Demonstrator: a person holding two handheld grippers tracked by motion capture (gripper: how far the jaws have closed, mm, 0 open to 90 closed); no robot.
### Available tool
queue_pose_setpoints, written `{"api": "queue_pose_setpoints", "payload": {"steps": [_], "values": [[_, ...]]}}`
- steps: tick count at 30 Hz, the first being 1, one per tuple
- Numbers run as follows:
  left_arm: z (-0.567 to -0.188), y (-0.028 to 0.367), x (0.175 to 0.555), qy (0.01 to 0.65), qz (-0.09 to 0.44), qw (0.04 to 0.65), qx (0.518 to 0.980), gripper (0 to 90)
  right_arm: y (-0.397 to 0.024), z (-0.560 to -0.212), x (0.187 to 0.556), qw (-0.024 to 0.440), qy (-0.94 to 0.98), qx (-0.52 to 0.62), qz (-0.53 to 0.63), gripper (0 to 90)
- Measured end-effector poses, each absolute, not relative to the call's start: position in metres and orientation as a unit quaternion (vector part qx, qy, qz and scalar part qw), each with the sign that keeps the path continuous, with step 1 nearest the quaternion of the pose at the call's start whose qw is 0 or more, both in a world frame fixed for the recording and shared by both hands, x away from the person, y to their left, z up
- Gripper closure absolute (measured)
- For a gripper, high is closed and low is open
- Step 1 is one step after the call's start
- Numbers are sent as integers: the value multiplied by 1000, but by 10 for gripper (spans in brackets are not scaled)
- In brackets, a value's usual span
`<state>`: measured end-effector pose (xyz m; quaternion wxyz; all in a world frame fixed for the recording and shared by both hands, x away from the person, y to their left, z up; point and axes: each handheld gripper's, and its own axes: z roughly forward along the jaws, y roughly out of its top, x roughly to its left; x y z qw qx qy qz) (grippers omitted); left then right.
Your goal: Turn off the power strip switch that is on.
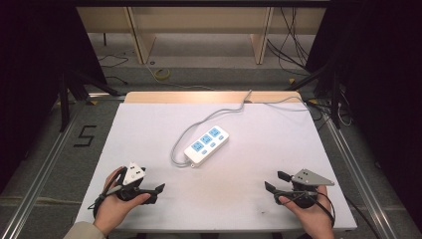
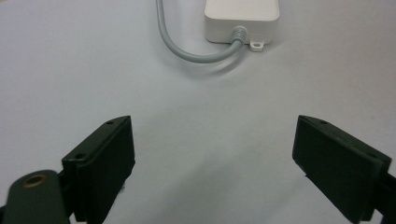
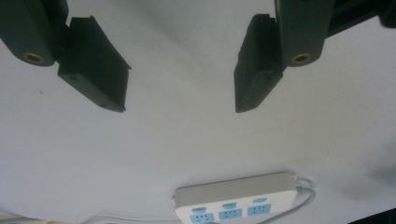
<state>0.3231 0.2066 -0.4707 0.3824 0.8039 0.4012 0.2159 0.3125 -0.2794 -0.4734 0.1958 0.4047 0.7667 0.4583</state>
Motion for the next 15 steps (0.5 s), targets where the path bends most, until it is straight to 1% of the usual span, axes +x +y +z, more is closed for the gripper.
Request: {"api": "queue_pose_setpoints", "payload": {"steps": [3,5,6,7,9,10,13,15], "values": [[-473,206,324,402,218,377,806,137,-279,-474,313,194,770,402,456,390],[-473,206,324,401,218,371,809,138,-278,-474,313,196,773,397,454,422],[-473,206,324,401,218,371,809,138,-278,-474,313,196,773,397,454,422],[-473,207,324,402,218,371,808,138,-277,-474,313,197,778,394,447,455],[-473,207,324,403,218,372,807,139,-276,-474,313,200,781,391,444,470],[-474,206,324,401,217,370,810,143,-274,-474,313,202,785,387,440,538],[-475,204,324,398,216,366,813,144,-272,-472,312,201,790,381,436,661],[-475,202,324,396,215,365,815,144,-271,-472,312,204,794,377,431,720]]}}
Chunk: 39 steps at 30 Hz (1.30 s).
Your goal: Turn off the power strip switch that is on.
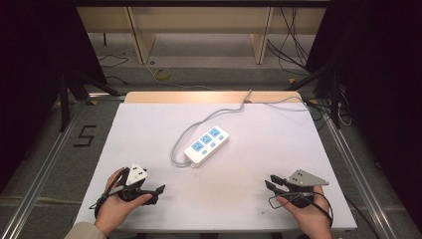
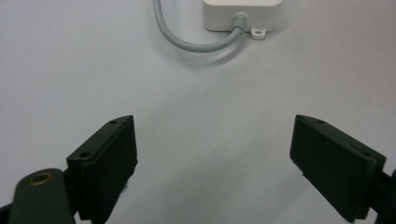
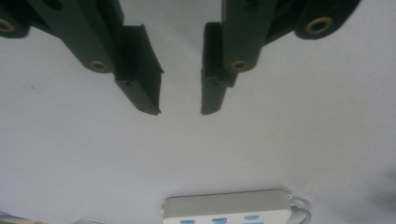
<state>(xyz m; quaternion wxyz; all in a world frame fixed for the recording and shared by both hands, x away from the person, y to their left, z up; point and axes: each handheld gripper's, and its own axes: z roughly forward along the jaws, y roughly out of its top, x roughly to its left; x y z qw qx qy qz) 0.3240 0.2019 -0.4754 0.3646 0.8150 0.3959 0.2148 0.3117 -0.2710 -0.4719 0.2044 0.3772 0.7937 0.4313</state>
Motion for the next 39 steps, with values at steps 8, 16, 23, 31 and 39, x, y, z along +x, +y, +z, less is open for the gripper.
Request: {"api": "queue_pose_setpoints", "payload": {"steps": [8,16,23,31,39], "values": [[-476,199,324,388,214,357,822,145,-265,-470,312,201,800,364,433,822],[-477,199,324,389,216,356,822,145,-260,-466,315,206,801,360,432,892],[-476,200,325,391,220,357,820,145,-258,-462,316,209,802,357,431,900],[-476,201,325,393,221,357,818,146,-255,-455,321,214,801,354,432,900],[-476,201,325,395,222,357,817,148,-253,-451,325,216,801,352,435,900]]}}
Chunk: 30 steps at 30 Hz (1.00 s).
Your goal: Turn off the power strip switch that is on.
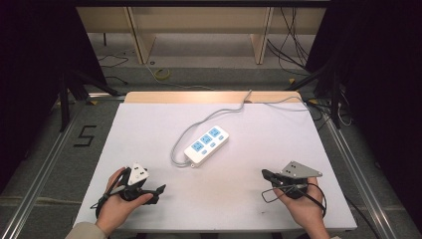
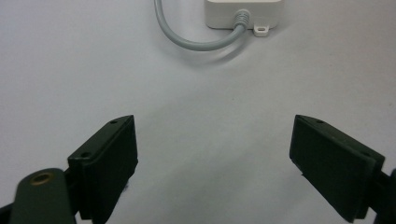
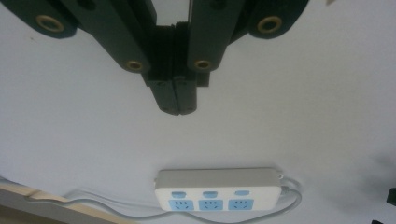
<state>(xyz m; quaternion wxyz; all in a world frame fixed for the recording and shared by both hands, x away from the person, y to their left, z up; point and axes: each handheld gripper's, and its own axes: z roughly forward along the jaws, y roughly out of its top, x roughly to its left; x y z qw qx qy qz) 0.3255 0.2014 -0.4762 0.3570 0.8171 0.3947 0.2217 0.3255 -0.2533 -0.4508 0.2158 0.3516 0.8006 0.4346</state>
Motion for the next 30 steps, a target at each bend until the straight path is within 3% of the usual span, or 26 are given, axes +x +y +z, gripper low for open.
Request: {"api": "queue_pose_setpoints", "payload": {"steps": [30], "values": [[-477,202,327,393,223,355,818,149,-241,-443,338,202,806,338,441,900]]}}
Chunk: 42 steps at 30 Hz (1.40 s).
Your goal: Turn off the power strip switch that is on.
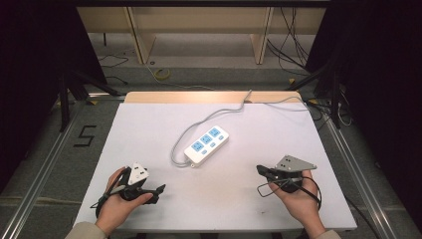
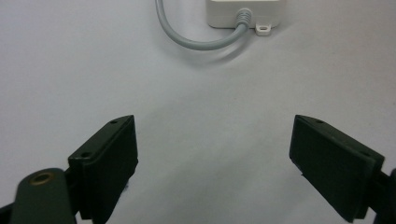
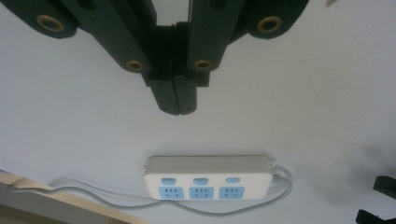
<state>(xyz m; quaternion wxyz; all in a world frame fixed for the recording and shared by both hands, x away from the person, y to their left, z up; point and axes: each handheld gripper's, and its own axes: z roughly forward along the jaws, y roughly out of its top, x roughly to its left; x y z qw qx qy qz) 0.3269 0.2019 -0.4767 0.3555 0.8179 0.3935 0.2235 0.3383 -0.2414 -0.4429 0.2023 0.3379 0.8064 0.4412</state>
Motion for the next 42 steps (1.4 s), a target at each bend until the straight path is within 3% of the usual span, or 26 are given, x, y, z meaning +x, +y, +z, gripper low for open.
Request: {"api": "queue_pose_setpoints", "payload": {"steps": [42], "values": [[-477,202,328,393,224,356,817,150,-215,-436,355,193,819,316,438,900]]}}
